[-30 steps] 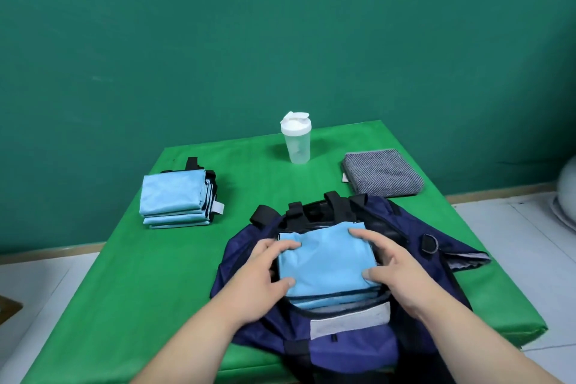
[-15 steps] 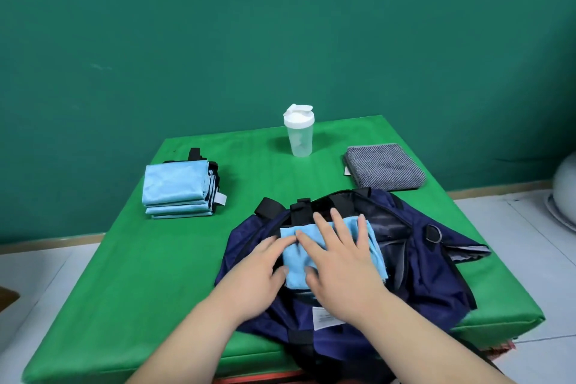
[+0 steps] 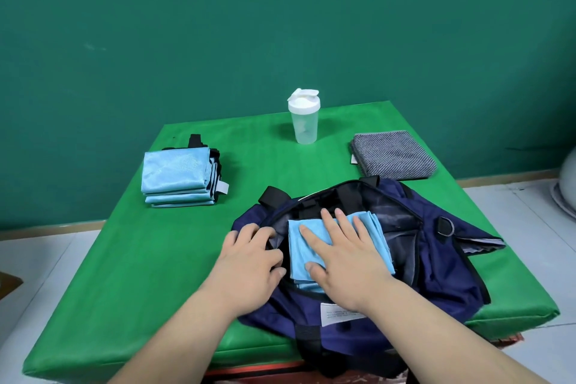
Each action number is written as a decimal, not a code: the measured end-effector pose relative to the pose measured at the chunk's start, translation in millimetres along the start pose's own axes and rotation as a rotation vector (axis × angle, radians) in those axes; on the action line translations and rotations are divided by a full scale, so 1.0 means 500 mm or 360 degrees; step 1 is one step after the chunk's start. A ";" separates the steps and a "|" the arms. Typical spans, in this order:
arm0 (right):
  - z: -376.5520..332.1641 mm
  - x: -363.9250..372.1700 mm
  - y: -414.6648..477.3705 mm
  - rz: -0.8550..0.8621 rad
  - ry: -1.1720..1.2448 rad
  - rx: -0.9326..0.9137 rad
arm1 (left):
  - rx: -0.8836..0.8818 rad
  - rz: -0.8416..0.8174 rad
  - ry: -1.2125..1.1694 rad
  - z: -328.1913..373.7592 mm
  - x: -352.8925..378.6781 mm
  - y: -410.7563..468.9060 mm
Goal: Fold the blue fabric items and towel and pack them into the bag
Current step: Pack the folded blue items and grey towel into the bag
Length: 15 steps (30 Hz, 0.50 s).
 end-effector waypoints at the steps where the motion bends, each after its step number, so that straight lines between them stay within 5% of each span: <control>1: 0.001 0.004 0.000 -0.0038 0.0014 0.0006 | -0.0009 -0.0035 -0.0008 -0.001 0.001 0.001; 15: 0.005 -0.007 -0.002 -0.0397 0.0151 0.0033 | -0.0136 0.0033 -0.0544 0.039 -0.144 -0.011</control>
Point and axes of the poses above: each hand's wrist, its own y-axis towards the middle knuckle, its own x-axis out of the palm, z = x × y, the point moved 6 cm from there along y, towards the middle knuckle, and after that the axes turned 4 degrees about z, right-handed, at the moved point
